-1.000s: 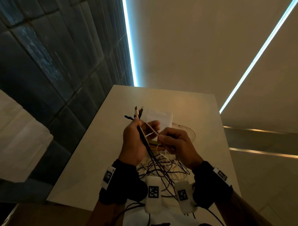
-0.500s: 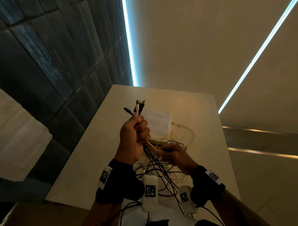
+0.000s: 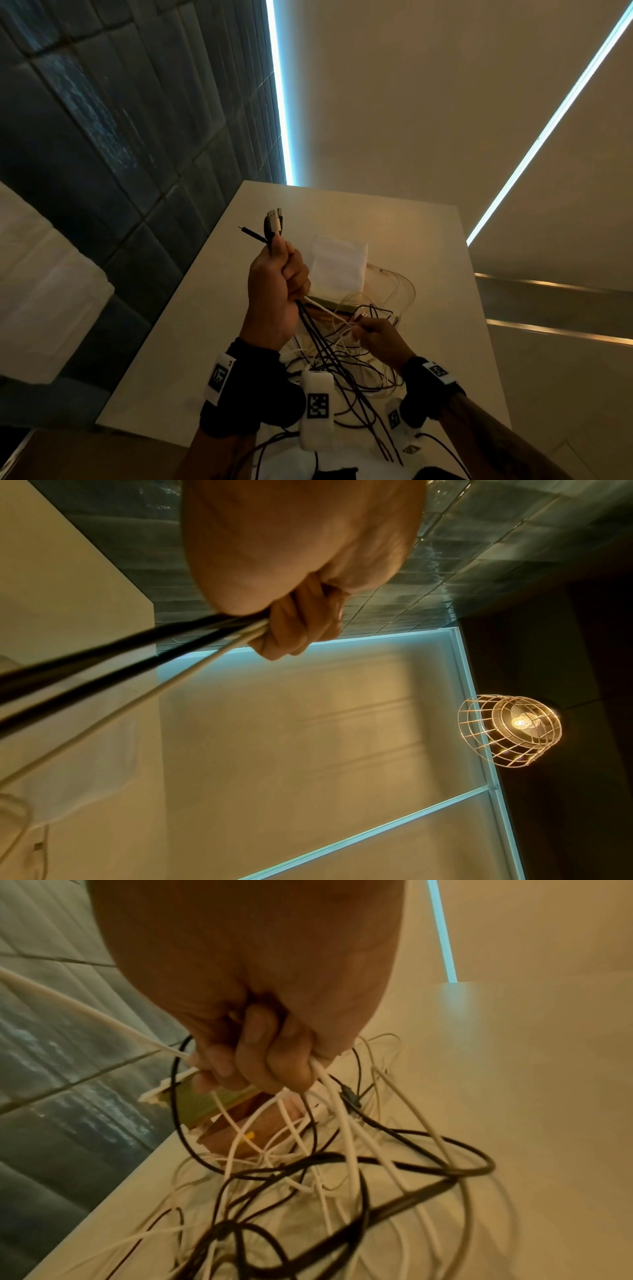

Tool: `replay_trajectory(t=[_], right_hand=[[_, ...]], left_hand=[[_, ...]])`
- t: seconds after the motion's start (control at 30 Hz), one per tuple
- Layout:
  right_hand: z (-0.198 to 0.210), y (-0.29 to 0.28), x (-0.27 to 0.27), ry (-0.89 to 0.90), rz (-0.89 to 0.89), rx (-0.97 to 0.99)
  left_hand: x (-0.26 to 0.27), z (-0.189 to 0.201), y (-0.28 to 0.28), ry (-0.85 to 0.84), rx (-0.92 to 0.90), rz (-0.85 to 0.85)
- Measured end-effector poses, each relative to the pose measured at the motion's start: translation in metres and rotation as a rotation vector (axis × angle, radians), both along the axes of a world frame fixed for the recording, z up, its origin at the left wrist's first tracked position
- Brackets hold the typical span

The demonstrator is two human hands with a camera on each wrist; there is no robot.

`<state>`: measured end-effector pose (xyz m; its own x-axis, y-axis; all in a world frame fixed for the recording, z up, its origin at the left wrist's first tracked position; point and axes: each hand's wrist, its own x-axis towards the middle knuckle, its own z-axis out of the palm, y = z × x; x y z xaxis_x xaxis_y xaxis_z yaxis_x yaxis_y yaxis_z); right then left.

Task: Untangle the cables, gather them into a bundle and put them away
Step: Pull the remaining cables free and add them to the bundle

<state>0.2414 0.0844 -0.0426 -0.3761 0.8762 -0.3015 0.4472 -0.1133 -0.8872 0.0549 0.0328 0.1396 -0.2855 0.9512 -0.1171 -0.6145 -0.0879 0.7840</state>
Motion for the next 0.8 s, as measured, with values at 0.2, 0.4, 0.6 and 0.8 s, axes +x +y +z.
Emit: replay_trajectory(t=[0.2, 0.4, 0.6, 0.8], right_hand=[[0.037, 0.015, -0.004, 0.107, -0.284, 0.003], [0.133, 0.005, -0.02, 0.624, -0.197, 0.044], [0.167, -0.024, -0.033, 0.653, 0.091, 0.08], [0.138, -0.025, -0.027, 0.566, 0.146, -0.057]], left_hand=[[-0.001, -0.006, 0.003, 0.091, -0.083, 0.025], [0.008, -0.01, 0.004, 0.139, -0.198, 0.017], [0.016, -0.003, 0.0, 0.054, -0.207, -0.072], [0.011, 0.002, -0.004, -0.168, -0.028, -0.107]])
